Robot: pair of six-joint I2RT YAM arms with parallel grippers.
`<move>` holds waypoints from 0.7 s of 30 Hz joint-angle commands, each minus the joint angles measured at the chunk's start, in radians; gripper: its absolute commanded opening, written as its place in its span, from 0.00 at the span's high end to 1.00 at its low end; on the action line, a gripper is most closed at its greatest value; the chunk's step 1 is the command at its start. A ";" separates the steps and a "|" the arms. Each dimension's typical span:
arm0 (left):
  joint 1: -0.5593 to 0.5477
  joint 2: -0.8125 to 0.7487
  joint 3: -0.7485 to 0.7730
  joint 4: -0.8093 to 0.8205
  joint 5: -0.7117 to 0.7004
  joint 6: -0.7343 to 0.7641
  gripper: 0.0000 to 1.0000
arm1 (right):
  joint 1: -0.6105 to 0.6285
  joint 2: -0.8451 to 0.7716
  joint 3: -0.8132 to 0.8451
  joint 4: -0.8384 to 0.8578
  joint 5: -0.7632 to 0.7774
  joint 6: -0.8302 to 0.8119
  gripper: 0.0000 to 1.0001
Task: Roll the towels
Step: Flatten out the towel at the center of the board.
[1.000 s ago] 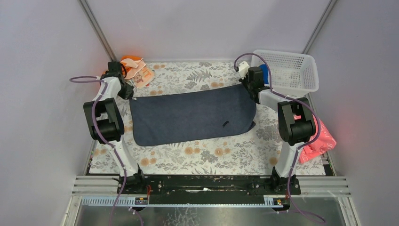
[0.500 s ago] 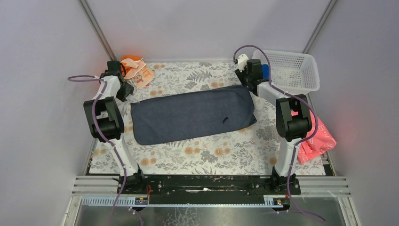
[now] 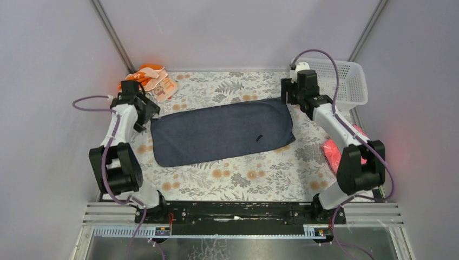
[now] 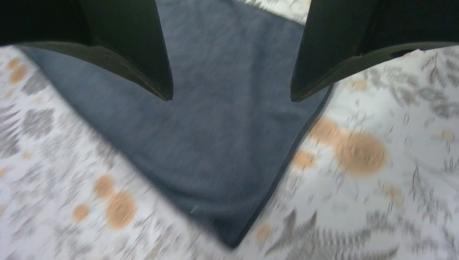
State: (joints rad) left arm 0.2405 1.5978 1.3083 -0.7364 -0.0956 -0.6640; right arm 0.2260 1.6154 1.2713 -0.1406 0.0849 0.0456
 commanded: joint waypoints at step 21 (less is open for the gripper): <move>-0.011 -0.161 -0.513 0.124 0.151 -0.049 0.14 | -0.012 -0.130 -0.460 0.109 -0.140 0.537 0.17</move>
State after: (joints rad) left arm 0.2352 1.4117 0.8089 -0.6807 0.0490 -0.6952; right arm 0.2214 1.4651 0.8299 -0.0830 -0.0902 0.5327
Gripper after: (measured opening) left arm 0.859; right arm 0.823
